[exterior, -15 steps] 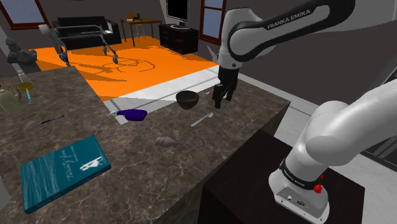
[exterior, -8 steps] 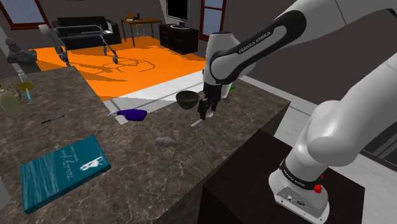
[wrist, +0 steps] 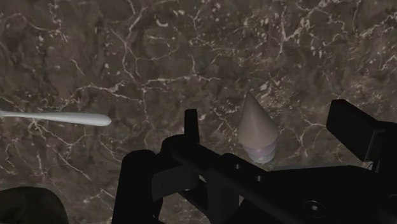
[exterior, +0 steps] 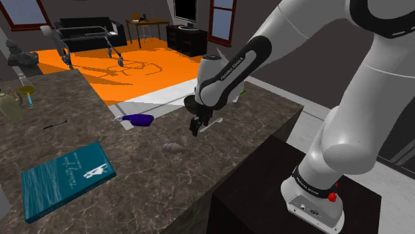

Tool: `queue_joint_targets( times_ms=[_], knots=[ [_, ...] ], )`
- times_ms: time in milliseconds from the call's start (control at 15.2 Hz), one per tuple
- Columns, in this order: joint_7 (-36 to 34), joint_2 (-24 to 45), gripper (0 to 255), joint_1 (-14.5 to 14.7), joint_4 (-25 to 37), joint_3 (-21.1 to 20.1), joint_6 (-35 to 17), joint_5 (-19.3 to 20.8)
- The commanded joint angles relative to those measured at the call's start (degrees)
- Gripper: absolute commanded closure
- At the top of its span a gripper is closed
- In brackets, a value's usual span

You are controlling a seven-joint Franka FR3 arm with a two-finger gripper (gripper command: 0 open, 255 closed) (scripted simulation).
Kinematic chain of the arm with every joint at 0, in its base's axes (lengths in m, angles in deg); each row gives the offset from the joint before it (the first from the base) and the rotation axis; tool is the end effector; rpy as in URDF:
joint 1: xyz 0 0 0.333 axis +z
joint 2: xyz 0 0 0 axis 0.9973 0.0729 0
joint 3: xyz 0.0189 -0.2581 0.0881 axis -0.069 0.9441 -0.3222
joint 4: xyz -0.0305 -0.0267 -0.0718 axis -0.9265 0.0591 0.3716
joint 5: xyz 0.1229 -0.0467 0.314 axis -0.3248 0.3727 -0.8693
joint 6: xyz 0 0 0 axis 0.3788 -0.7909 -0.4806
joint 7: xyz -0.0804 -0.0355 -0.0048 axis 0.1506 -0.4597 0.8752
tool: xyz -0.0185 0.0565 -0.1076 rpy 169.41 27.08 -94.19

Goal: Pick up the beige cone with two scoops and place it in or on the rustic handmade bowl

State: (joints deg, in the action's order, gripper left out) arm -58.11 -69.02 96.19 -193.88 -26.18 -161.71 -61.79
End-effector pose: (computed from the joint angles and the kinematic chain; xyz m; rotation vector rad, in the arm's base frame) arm 0.4260 0.0998 0.2540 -3.0511 -0.3488 -0.0891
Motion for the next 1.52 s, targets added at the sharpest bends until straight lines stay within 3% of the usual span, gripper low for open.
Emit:
queue_joint_targets(
  times_ms=[0,726,1452],
  knots=[
    [0.31,4.77,0,0.43,2.64,-0.4,-3.14,0.07],
    [-0.77,29.26,0,4.66,20.44,-0.71,-14.74,3.25],
    [-0.81,36.03,0,5.18,24.2,-0.47,-17.85,3.4]
  ],
)
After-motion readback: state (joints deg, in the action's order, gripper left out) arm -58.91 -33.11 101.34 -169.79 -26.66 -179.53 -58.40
